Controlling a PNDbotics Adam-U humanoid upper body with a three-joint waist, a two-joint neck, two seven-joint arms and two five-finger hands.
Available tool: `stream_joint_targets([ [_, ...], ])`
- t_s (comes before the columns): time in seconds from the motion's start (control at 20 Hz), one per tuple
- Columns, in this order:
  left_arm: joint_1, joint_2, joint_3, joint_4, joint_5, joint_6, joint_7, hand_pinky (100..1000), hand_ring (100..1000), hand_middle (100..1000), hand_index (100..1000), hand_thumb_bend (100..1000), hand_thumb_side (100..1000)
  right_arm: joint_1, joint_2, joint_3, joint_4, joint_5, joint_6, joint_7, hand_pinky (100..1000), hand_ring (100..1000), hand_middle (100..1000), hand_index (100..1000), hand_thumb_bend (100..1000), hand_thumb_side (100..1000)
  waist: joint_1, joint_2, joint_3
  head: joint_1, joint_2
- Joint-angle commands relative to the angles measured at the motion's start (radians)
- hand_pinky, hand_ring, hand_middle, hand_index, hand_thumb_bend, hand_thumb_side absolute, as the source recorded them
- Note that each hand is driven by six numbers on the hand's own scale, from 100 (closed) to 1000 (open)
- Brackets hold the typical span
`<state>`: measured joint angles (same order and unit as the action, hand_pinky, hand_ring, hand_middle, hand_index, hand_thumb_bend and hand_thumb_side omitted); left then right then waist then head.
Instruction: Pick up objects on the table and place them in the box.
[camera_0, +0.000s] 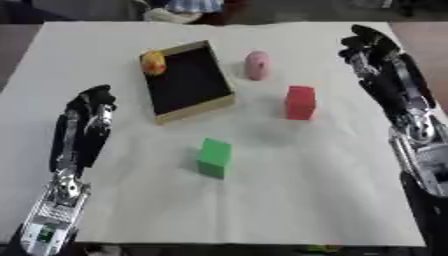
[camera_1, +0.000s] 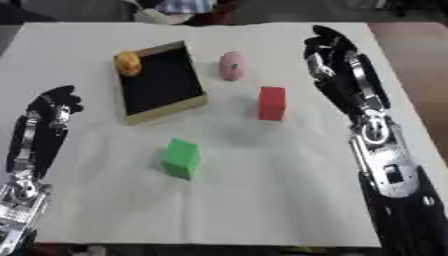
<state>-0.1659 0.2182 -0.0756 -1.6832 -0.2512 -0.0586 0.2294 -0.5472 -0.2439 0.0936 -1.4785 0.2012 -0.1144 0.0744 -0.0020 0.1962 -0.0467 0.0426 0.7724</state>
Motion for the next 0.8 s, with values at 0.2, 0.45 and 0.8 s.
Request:
stream_joint_targets([
  [0.2, -0.002, 0.009, -0.003, -0.012, 0.001, -0.002, -0.007, 769, 642, 614, 794, 146, 808, -0.145, -0.07, 0.066, 0.146, 0.145, -0.039, 0.161, 829, 827, 835, 967, 100, 614, 0.001, -0.02, 0.007, -0.005, -0.002],
  [0.45, 0.001, 0.01, -0.004, -0.01, 0.001, -0.002, -0.009, 769, 642, 614, 794, 146, 809, -0.254, -0.085, 0.107, 0.287, 0.273, -0.108, 0.295, 851, 889, 903, 995, 100, 590, -0.001, -0.022, 0.01, -0.005, -0.002],
  [0.8, 0.005, 0.012, -0.004, -0.009, 0.001, -0.002, -0.01, 769, 642, 614, 794, 147, 810, -0.352, -0.082, 0.121, 0.464, 0.503, -0.219, 0.401, 869, 933, 942, 1000, 274, 553, -0.003, -0.022, 0.013, -0.006, -0.002],
])
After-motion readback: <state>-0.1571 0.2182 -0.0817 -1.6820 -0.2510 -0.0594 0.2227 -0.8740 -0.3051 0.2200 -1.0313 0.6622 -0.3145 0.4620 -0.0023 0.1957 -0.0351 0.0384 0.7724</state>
